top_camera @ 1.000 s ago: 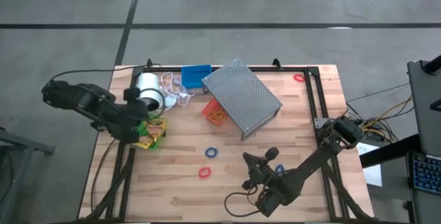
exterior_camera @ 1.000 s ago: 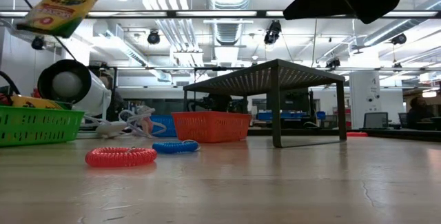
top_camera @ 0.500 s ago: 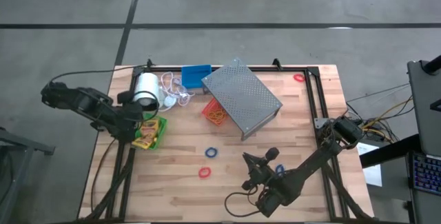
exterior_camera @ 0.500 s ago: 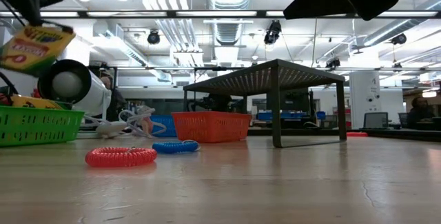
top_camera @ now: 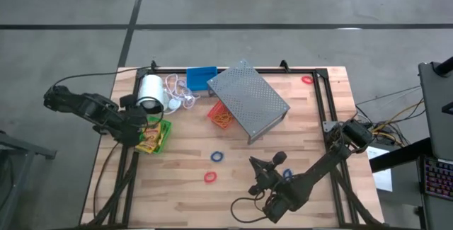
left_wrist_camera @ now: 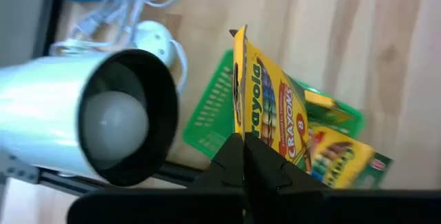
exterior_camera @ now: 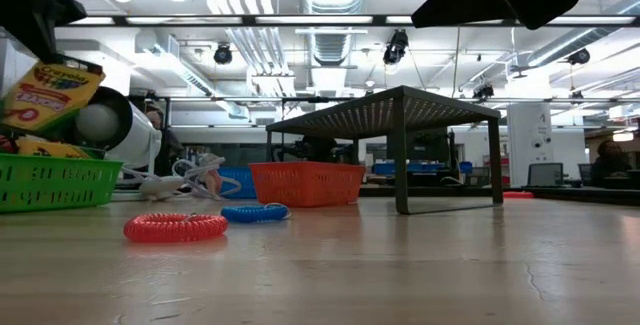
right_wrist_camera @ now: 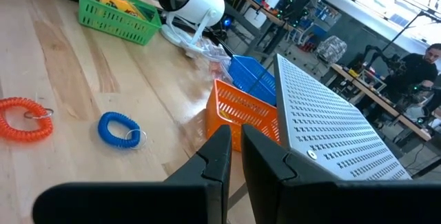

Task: Pick & Place Office Desk Supplies
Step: Put the crayon box into the green bin

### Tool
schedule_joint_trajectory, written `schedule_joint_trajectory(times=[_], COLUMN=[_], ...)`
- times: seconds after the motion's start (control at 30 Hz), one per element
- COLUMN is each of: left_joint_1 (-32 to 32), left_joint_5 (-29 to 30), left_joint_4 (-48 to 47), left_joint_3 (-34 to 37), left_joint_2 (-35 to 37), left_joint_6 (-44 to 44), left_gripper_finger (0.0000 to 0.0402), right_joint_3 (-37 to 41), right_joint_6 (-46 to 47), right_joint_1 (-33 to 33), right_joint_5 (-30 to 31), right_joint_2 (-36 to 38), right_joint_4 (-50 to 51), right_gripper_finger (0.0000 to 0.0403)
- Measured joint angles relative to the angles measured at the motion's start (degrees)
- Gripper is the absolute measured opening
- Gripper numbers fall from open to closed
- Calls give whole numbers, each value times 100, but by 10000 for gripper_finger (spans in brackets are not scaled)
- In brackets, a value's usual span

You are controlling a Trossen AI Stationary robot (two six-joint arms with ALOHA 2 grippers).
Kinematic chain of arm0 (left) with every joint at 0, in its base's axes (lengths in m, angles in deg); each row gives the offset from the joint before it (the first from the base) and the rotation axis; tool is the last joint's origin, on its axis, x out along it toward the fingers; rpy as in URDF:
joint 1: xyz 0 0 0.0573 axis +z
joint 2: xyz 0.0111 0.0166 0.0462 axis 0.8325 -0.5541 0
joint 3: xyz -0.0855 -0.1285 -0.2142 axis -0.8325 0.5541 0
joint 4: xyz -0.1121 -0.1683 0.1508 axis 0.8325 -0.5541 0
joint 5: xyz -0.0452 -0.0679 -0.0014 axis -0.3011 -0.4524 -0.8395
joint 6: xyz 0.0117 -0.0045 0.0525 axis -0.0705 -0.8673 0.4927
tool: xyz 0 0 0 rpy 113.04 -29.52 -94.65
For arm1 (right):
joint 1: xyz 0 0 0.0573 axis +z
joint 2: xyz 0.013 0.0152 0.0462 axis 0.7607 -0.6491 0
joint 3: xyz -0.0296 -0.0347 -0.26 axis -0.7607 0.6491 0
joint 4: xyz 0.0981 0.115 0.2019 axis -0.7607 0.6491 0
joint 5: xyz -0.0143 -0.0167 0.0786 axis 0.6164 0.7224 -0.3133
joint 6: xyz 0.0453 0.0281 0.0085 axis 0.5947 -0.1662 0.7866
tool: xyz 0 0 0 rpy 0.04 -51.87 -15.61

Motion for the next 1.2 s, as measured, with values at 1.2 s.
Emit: schedule_joint_trajectory(times=[1.2], left_joint_1=[0], left_joint_5=[-806], left_joint_4=[-2], left_joint_3=[-2], left_joint_2=[799], left_joint_6=[-2712], left_gripper_finger=[0], right_joint_3=[7], right_joint_6=[127], right_joint_1=[0], right_joint_5=[-2], right_joint_2=[2], right_joint_4=[-24], right_gripper_finger=[31])
